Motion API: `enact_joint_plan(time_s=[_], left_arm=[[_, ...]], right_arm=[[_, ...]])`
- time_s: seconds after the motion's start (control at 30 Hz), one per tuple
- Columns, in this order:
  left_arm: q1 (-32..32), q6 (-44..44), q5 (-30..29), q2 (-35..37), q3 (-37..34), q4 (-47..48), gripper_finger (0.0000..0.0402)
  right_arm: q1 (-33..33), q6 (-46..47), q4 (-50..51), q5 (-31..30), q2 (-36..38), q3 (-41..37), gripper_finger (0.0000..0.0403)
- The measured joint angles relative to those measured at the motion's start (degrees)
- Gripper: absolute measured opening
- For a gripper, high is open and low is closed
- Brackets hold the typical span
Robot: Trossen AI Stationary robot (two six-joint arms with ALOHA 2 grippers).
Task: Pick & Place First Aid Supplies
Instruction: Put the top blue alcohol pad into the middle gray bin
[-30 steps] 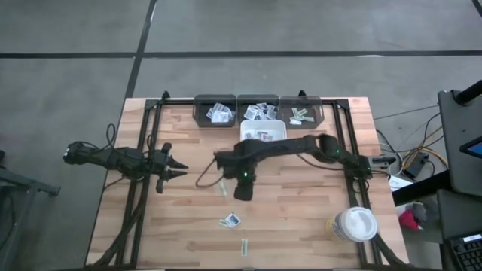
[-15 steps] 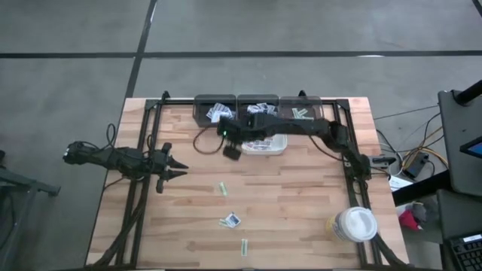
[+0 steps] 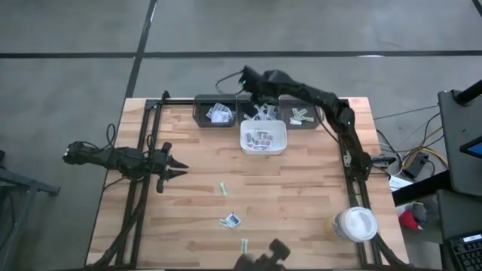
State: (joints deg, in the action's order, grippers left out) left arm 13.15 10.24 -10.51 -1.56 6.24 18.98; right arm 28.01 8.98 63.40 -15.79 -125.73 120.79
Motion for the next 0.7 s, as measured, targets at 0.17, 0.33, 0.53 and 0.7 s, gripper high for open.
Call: enact_joint_plan(time_s=[0.17,0.33,0.53,0.7], left_arm=[[0.0,0.0,-0.1,0.0,0.0,0.0,0.0094],[0.0,0.0,-0.1,0.0,0.0,0.0,0.0094],[0.0,0.0,-2.1,0.0,0.0,-0.1,0.0094],[0.0,0.0,-5.0,0.0,0.0,-0.2,0.0094]], right_arm=[[5.8,-0.8,1.0,8.2,0.0,-2.4,0.0008],[8.7,-5.7,1.2,8.2,0.0,-5.2,0.0008],[9.0,-10.1,0.8,8.4,0.0,-8.0,0.0008],[8.6,-13.6,-0.3,8.2,0.0,-10.5,0.0009]])
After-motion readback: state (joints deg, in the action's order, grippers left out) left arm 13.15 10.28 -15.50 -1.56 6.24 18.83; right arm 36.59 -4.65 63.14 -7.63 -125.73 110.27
